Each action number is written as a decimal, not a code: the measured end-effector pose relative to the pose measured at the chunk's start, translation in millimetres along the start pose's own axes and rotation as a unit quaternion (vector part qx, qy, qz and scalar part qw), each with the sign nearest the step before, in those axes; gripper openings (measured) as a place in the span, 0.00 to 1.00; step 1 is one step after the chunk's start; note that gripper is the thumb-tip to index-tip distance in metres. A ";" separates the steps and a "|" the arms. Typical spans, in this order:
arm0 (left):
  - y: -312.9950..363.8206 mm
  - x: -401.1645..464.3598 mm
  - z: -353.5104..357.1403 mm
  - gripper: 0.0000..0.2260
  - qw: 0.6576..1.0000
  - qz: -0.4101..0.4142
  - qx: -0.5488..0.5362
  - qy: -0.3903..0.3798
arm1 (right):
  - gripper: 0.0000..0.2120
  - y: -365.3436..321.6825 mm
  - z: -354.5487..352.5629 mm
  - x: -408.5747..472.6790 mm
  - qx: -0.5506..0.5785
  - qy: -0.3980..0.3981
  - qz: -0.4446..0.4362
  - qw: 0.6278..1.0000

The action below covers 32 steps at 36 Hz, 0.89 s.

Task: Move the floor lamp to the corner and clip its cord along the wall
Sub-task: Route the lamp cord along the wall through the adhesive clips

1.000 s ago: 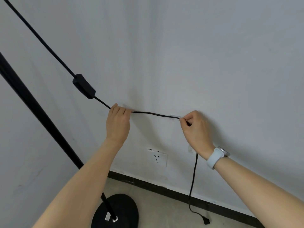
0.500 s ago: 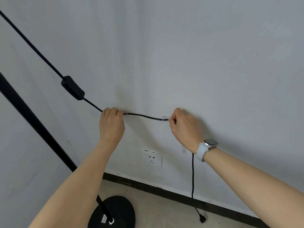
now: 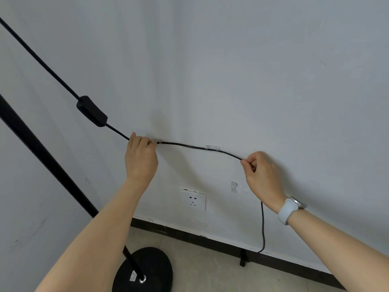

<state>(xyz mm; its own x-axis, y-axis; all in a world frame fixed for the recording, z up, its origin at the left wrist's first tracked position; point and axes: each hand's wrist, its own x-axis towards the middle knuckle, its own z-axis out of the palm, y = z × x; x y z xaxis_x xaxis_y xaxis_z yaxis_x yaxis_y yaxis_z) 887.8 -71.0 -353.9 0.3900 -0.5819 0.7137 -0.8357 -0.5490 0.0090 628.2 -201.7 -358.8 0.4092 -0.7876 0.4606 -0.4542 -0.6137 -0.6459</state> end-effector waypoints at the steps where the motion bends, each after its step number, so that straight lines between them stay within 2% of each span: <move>1: 0.1 -0.9 0.5 0.13 1.000 0.000 -0.001 -0.001 | 0.07 -0.6 0.8 0.3 0.000 0.006 -0.003 1.000; 7: -2.2 -9.3 1.1 0.13 0.999 -0.038 -0.029 -0.011 | 0.09 -12.9 9.9 6.7 -0.022 0.008 -0.022 0.999; 12: 11.4 -17.1 -6.7 0.14 0.998 -0.033 -0.056 0.018 | 0.09 -11.5 17.2 -0.2 -0.034 -0.001 -0.038 0.999; 14: 26.5 -22.8 -9.0 0.14 0.997 -0.006 -0.074 0.037 | 0.08 -9.8 19.5 -1.7 -0.028 0.003 -0.039 0.999; 18: 71.7 -31.1 -6.4 0.18 0.985 0.109 -0.118 0.068 | 0.07 -6.1 23.7 -1.9 0.002 -0.002 -0.038 0.999; 21: 105.0 -28.0 -2.3 0.20 0.974 0.168 -0.132 0.079 | 0.02 1.1 25.1 -1.7 0.046 -0.039 -0.037 0.997; 22: 112.9 -25.8 -0.5 0.20 0.971 0.183 -0.132 0.081 | 0.05 4.2 24.6 -2.2 0.064 -0.057 -0.032 0.996; 27: 125.5 -13.2 7.1 0.14 0.968 0.202 -0.118 0.093 | 0.11 19.7 19.5 -6.7 0.169 -0.115 0.024 0.979; 32: 131.7 -2.4 9.7 0.12 0.967 0.206 -0.107 0.102 | 0.05 34.4 21.6 -15.5 0.236 -0.142 0.063 0.959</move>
<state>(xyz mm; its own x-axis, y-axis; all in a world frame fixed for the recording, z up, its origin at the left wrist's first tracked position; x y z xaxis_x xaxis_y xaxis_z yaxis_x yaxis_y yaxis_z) 780.6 -147.8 -361.3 -0.0596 -0.5828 0.8104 -0.9732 -0.1467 -0.1771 623.3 -209.4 -401.2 0.6036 -0.7666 0.2192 -0.1336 -0.3684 -0.9200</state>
